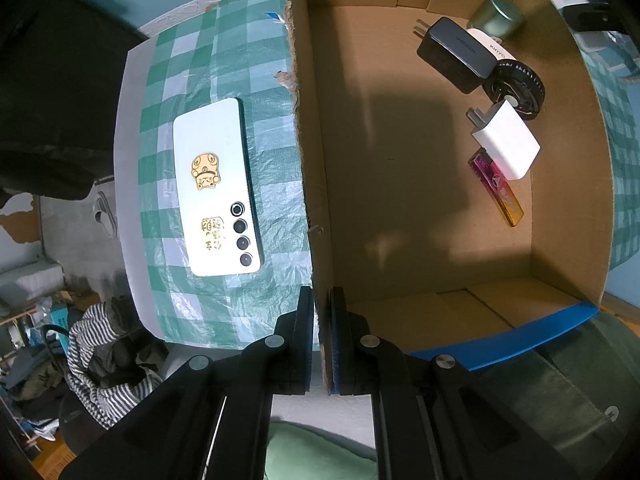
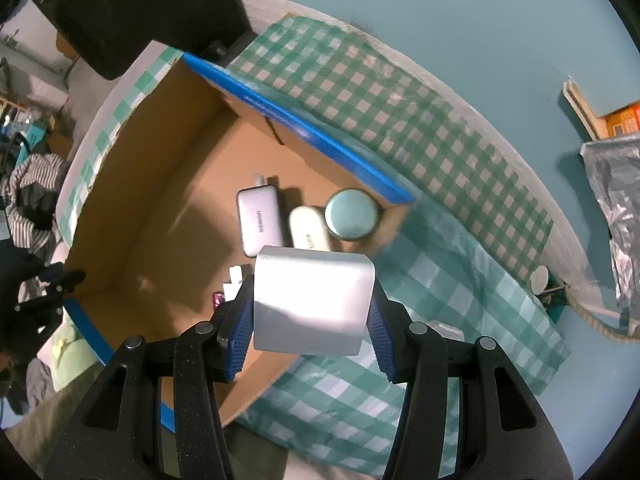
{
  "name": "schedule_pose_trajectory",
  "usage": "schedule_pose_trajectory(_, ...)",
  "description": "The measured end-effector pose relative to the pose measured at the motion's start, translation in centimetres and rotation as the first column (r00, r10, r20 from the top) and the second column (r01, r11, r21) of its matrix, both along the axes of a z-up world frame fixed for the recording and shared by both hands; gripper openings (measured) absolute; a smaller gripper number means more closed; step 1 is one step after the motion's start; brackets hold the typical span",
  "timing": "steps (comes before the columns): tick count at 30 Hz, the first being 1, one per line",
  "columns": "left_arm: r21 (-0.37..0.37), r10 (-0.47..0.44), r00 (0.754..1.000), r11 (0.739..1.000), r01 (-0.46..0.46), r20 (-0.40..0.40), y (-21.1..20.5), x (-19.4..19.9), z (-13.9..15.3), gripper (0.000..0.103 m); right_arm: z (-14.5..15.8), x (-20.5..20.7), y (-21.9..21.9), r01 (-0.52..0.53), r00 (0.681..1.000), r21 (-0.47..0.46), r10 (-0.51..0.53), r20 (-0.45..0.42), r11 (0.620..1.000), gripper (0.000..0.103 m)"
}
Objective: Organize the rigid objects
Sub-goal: 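Lift the cube charger with the right gripper and carry it into the box, then lower the cube charger beside the tin and open the right gripper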
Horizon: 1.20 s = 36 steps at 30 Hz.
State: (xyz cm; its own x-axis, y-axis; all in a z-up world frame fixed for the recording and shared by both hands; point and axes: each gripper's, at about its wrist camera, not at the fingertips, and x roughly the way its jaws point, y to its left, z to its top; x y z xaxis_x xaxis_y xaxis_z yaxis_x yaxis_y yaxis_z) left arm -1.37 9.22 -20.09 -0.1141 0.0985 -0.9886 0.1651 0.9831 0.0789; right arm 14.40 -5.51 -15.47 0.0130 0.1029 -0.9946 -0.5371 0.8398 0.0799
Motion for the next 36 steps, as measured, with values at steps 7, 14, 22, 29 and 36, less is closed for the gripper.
schedule_pose_trajectory(7,-0.002,0.002,1.000,1.000,-0.002,0.001,0.1,-0.1,0.0,0.008,-1.5,0.0,1.9,-0.028,1.000,-0.015,0.028,-0.014,0.999,0.052)
schedule_pose_trajectory(14,-0.003,0.003,1.000,1.000,-0.003,0.001,0.1,-0.2,-0.1,0.008,-3.5,0.1,3.0,-0.050,0.998,-0.030,0.049,-0.030,0.998,0.052)
schedule_pose_trajectory(22,-0.003,0.005,1.000,1.000,-0.005,0.000,0.3,-0.4,-0.1,0.008,-5.2,0.2,2.9,-0.030,0.999,-0.041,0.029,-0.020,0.999,0.052)
schedule_pose_trajectory(29,-0.001,0.002,1.000,1.000,-0.002,0.000,0.3,-0.5,-0.1,0.008,-4.3,0.2,2.4,-0.014,1.000,-0.016,0.015,0.017,1.000,0.052)
schedule_pose_trajectory(36,0.000,0.001,1.000,1.000,-0.001,0.000,0.3,-0.5,-0.1,0.008,-2.6,0.4,1.2,0.016,0.999,0.017,-0.017,0.036,1.000,0.059)
